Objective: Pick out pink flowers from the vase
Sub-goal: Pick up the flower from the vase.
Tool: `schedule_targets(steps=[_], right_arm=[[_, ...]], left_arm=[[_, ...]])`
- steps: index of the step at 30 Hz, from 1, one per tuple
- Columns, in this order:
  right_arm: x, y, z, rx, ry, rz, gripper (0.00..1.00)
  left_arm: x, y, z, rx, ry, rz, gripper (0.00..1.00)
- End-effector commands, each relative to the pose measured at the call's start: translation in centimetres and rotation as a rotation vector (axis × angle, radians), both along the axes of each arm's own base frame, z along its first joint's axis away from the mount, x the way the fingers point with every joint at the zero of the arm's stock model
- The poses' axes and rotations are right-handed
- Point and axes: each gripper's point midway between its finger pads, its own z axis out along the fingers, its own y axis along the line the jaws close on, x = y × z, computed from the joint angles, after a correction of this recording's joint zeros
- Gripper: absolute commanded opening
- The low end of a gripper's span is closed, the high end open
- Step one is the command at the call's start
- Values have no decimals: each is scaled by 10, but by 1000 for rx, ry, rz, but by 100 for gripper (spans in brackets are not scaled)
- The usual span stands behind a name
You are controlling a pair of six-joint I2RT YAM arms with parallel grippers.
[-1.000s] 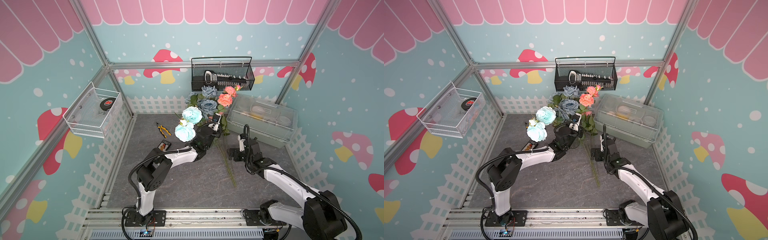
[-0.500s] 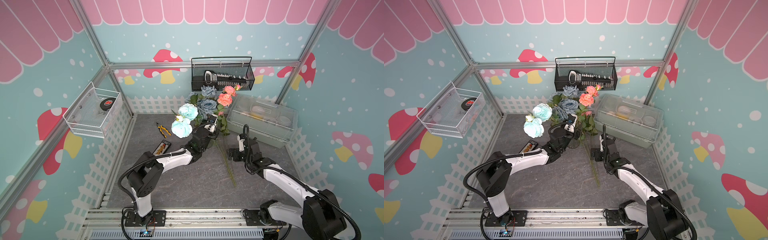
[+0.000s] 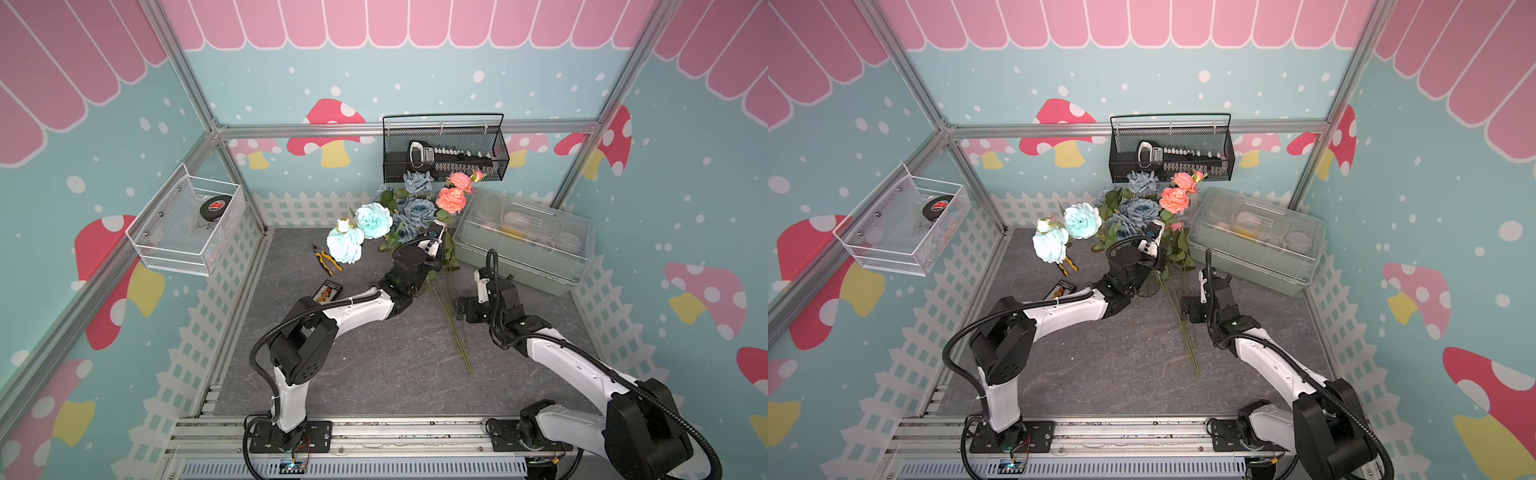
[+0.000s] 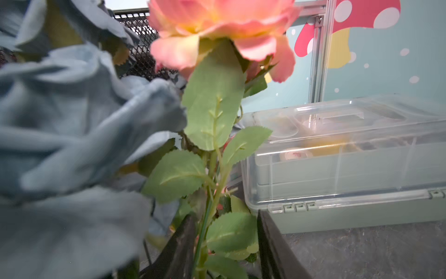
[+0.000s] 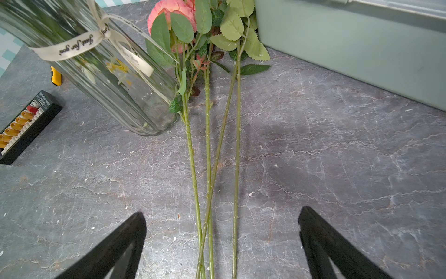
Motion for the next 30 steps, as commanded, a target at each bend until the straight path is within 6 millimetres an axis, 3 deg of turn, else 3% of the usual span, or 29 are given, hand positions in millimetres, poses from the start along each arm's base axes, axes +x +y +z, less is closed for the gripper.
schedule_targets(steps=[1,5,8,13,18,30], right_arm=[[-2,-3,-6,3,10,-12,97],[-2,-3,-5,4,7,-12,97],[-2,-3,-5,5,5,-11,97],[-2,-3,-4,6,4,-11,97],[-2,-4,-2,7,-2,-14,97],[-3,-3,-2,11,-2,-13,97]], left_arm=[[7,-8,-9,19,25,-16,50],[16,-10,-18,43,44,-4,47],[16,-11,-17,46,41,-8,33],[15,-6,-8,50,27,5,0],[9,-1,6,45,6,0,0],[-27,19,58,43,-62,-72,0]])
